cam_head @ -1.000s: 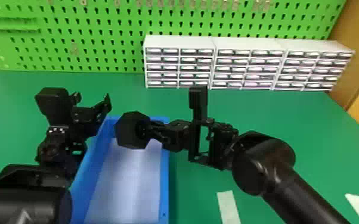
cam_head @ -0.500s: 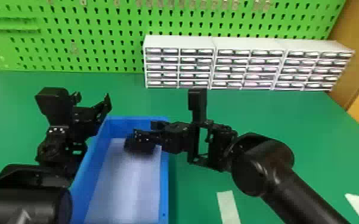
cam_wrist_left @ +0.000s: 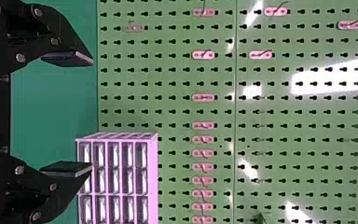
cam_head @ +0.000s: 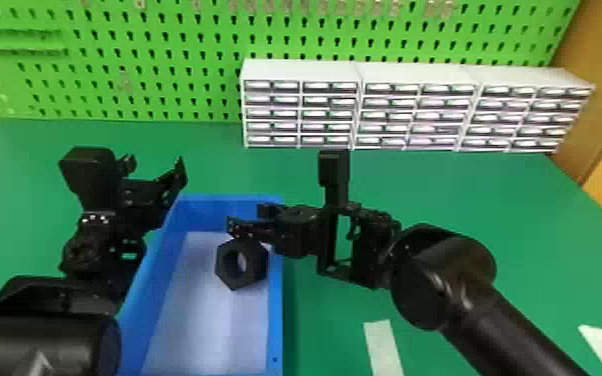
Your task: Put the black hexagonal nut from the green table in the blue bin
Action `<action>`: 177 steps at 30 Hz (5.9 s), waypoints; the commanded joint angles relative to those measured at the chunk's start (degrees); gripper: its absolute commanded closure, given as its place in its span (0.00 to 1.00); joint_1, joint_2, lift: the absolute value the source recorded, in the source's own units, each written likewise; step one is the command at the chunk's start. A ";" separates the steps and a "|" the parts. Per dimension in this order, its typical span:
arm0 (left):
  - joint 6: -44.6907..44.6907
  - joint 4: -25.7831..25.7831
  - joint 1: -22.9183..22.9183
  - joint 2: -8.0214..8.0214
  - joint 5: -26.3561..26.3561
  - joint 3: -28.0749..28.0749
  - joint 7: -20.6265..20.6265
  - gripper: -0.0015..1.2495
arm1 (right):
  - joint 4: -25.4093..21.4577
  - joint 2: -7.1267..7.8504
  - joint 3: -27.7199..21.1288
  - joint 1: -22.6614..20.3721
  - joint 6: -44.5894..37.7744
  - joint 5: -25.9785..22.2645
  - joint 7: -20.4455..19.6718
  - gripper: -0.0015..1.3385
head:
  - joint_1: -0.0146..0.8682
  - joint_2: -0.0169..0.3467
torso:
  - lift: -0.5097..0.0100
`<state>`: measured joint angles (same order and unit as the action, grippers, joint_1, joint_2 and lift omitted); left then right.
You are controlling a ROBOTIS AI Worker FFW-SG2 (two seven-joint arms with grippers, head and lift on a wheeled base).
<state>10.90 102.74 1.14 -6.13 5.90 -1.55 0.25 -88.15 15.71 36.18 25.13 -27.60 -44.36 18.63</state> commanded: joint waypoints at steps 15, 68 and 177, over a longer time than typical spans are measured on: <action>-0.09 0.00 -0.26 -0.02 0.16 0.24 -0.51 0.37 | -2.46 -3.93 -20.19 -9.75 -1.94 11.31 0.18 0.39 | 0.80 0.07 | 0.79; -0.09 -1.05 -0.09 0.07 6.23 4.81 -3.76 0.37 | -9.58 -10.70 -62.11 -23.02 -2.20 21.15 6.95 0.39 | 0.80 0.07 | 0.79; 0.00 -4.22 0.35 -0.02 10.80 1.38 -5.17 0.37 | -5.01 -7.53 -55.52 -18.27 -4.84 38.38 14.16 0.39 | 0.80 0.07 | 0.79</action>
<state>10.90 98.52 1.49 -6.15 16.70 -0.23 -4.92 -93.16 8.13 -19.45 6.59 -32.43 -5.98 32.77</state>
